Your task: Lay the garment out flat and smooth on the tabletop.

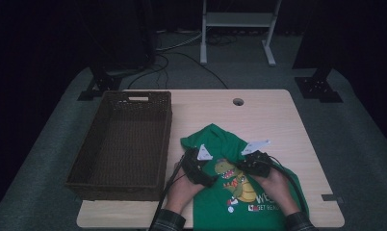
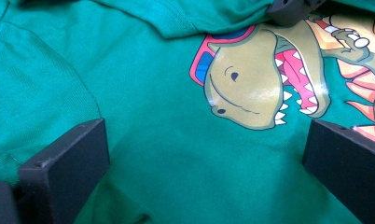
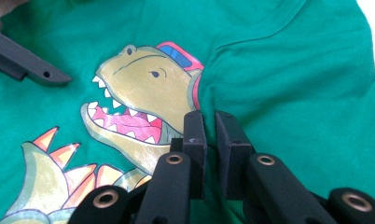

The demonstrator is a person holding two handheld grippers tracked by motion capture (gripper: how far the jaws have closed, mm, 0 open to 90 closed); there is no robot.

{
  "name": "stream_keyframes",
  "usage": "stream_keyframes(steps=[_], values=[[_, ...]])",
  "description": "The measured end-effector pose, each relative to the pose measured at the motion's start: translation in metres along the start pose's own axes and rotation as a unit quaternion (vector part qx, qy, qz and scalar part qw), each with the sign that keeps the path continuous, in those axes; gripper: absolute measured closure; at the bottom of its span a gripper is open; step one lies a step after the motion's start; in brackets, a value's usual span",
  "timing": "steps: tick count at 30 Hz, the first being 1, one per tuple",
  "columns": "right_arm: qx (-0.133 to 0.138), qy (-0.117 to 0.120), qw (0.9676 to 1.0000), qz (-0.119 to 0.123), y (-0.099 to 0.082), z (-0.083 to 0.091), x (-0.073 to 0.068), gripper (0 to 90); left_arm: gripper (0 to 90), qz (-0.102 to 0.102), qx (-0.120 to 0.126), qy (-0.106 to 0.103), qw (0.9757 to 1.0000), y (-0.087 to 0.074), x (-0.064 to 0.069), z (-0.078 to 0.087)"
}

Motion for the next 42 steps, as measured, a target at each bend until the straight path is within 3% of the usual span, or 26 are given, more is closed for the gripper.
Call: stream_keyframes(steps=[15, 42], values=[[0.012, -0.006, 0.9998, -0.015, 0.005, 0.014, 0.009, 84.3, 0.0, 0.001, 0.001, 0.0, 1.0, 0.0, 0.0, 0.0], [0.016, -0.041, 0.9989, -0.019, 0.026, 0.038, 0.036, 84.3, 0.0, 0.002, 0.001, 0.002, 1.0, 0.0, 0.0, 0.0]])
Point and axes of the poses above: each handheld gripper's, and its own axes: z roughly backward along the jaws, y roughly out of its top, x roughly to its right, the point moved 3 cm from there along -z, roughly forward along the jaws, and after that the axes turned 2 degrees about x, right-handed, at the moved point
